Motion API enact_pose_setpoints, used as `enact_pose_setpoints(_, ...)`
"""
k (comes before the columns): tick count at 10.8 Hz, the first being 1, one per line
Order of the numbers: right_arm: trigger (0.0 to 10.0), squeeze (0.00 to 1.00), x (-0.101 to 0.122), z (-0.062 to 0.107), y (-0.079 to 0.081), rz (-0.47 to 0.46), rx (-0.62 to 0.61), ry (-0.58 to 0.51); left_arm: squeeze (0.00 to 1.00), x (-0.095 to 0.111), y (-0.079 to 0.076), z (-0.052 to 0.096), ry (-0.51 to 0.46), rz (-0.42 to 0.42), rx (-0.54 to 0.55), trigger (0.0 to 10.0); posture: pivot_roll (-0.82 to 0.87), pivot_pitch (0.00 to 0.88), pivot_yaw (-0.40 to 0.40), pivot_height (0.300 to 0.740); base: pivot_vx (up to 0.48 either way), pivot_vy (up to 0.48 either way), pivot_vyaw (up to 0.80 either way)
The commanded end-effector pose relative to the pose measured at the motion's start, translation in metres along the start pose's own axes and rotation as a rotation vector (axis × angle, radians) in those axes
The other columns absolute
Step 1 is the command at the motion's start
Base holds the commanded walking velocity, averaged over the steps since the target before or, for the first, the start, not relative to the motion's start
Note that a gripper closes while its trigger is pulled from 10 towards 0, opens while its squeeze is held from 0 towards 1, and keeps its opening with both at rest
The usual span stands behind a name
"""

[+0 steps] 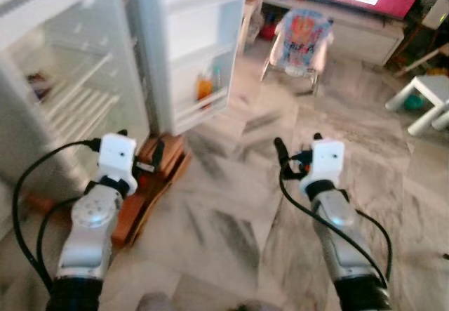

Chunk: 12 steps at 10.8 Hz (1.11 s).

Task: Restocking fridge

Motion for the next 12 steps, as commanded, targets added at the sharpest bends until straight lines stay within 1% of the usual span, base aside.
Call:
enact_pose_setpoints(1, 10.0, 0.00, 0.000, 0.003, -0.011, 0.010, -0.043, -0.001, 0.00, 0.003, -0.013, -0.003, -0.003, -0.025, -0.037, 10.0, 0.10, 0.082, -0.051, 0.740, 0.416, 0.000, 0.00)
enact_pose_setpoints(2, 10.0, 0.00, 0.003, 0.005, -0.013, 0.012, -0.054, -0.010, 0.00, 0.004, -0.017, -0.001, -0.001, -0.032, -0.041, 10.0, 0.08, 0.091, -0.035, 0.740, 0.424, 0.000, 0.00)
enact_pose_setpoints(3, 10.0, 0.00, 0.002, 0.009, -0.017, 0.011, -0.084, -0.011, 0.00, -0.004, -0.018, 0.000, 0.027, -0.054, -0.050, 10.0, 0.07, 0.086, -0.026, 0.740, 0.424, 0.000, -0.80)
enact_pose_setpoints(4, 10.0, 0.00, 0.001, 0.010, -0.018, 0.016, -0.093, -0.014, 0.00, -0.005, -0.015, 0.000, 0.031, -0.062, -0.037, 10.0, 0.07, 0.085, -0.016, 0.740, 0.424, 0.000, -0.80)
enact_pose_setpoints(5, 10.0, 0.00, 0.007, 0.012, -0.020, 0.006, -0.118, -0.031, 0.00, -0.005, -0.007, -0.001, 0.039, -0.074, -0.006, 10.0, 0.06, 0.071, 0.012, 0.740, 0.420, 0.000, -0.80)
enact_pose_setpoints(6, 10.0, 0.00, 0.013, 0.011, -0.019, 0.012, -0.127, -0.055, 0.00, -0.006, -0.005, -0.002, 0.046, -0.085, 0.001, 10.0, 0.05, 0.065, 0.030, 0.740, 0.424, 0.000, -0.80)
enact_pose_setpoints(7, 10.0, 0.00, 0.012, 0.012, -0.019, 0.033, -0.140, -0.056, 0.00, -0.004, -0.009, -0.008, 0.044, -0.096, -0.022, 10.0, 0.04, 0.052, 0.041, 0.740, 0.424, 0.000, 0.00)
enact_pose_setpoints(8, 10.0, 0.00, 0.008, 0.014, -0.019, 0.045, -0.161, -0.042, 0.00, 0.002, -0.017, -0.017, 0.014, -0.095, -0.067, 10.0, 0.04, 0.051, 0.041, 0.740, 0.424, 0.000, 0.00)
enact_pose_setpoints(9, 10.0, 0.00, 0.011, 0.013, -0.011, 0.062, -0.119, -0.050, 0.00, 0.010, -0.018, -0.031, -0.006, -0.114, -0.066, 10.0, 0.01, 0.046, 0.032, 0.740, 0.420, 0.000, 0.00)
enact_pose_setpoints(10, 10.0, 0.00, 0.010, 0.013, -0.011, 0.066, -0.117, -0.048, 0.00, 0.011, -0.017, -0.033, -0.007, -0.118, -0.061, 10.0, 0.01, 0.049, 0.028, 0.740, 0.420, 0.000, 0.00)
enact_pose_setpoints(11, 10.0, 0.00, 0.009, 0.012, -0.016, 0.057, -0.137, -0.040, 0.00, 0.005, -0.017, -0.030, 0.006, -0.114, -0.047, 10.0, 0.02, 0.056, 0.008, 0.740, 0.420, 0.000, -0.80)
enact_pose_setpoints(12, 10.0, 0.00, 0.008, 0.011, -0.019, 0.052, -0.141, -0.035, 0.00, 0.001, -0.019, -0.027, 0.011, -0.129, -0.050, 10.0, 0.04, 0.054, -0.016, 0.740, 0.420, 0.000, -0.80)
Point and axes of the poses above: a point about 5 cm out from each wrist's last joint towards the gripper, its own z axis pointing back from the gripper into the wrist, its own x axis along the axis of the wrist's last joint, y = z × x, the point moved 4 cm from there along -z, pointing out of the wrist towards the gripper, and after that the axes turned 4 degrees about z, right-handed, at the moved point
